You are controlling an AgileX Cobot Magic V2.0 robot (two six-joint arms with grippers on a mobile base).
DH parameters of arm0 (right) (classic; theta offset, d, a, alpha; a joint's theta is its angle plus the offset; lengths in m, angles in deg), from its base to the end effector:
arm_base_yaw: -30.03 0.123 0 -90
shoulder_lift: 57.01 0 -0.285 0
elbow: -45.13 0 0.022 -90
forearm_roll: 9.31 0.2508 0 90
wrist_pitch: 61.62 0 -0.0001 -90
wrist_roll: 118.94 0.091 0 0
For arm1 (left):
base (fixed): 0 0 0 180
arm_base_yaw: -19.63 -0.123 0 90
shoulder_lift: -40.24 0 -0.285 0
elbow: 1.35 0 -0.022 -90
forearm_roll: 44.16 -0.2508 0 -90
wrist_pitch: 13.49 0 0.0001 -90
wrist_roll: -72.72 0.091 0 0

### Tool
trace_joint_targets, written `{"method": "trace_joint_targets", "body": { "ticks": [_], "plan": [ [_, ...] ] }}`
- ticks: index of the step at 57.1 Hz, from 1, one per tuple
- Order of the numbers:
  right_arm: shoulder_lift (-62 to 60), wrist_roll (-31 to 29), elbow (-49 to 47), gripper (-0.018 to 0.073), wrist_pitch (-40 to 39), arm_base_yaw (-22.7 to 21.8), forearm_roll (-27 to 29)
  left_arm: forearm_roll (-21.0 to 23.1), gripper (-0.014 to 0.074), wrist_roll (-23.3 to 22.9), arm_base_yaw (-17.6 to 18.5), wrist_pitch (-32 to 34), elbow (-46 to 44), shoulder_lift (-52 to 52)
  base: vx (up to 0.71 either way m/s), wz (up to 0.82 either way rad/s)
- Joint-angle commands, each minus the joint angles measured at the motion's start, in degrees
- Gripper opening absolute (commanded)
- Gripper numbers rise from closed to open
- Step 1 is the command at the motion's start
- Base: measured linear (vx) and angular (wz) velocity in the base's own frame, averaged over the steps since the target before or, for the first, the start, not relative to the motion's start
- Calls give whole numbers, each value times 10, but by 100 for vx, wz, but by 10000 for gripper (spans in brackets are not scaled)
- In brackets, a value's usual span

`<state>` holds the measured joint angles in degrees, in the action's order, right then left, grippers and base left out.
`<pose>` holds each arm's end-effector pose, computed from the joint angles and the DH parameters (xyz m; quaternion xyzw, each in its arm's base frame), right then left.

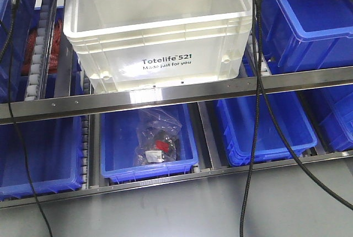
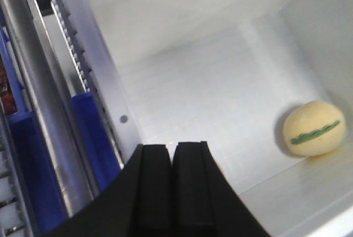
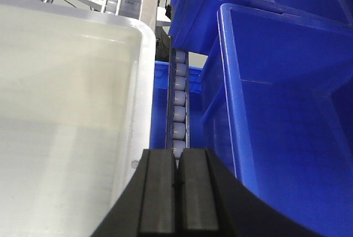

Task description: Place moving items into box and shelve

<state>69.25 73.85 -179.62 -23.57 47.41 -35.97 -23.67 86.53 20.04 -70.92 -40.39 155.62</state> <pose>0.4767 0.1228 0.3725 -0.1190 0.8367 -0.0793 0.5286 0.4250 -0.0299 0.4028 0.0830 0.9017 -0.1292 0.4041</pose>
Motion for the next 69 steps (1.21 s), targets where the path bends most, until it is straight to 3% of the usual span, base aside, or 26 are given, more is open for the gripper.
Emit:
{"method": "trace_joint_targets", "body": {
  "ticks": [1,13,31,43,50,58,69],
  "plan": [
    [-39,2,-21,-4,-38,-3,-19,38,-1,-3,4,66,20,-53,0,0],
    [-39,2,-21,-4,-37,-3,-19,57,-1,0,8,139,166,-109,0,0],
    [-39,2,-21,-4,-38,-3,-19,52,-1,2,8,194,283,-209,0,0],
    [-39,2,-21,-4,-38,-3,-19,61,-1,9,9,325,413,-315,0,0],
    [-39,2,-21,-4,-38,-3,-19,69,-1,43,22,450,509,-392,0,0],
    [-39,2,-21,-4,-37,-3,-19,69,-1,46,38,565,617,-477,0,0],
    [-39,2,-21,-4,-37,-3,-19,67,-1,46,42,607,728,-585,0,0]
  ]
}}
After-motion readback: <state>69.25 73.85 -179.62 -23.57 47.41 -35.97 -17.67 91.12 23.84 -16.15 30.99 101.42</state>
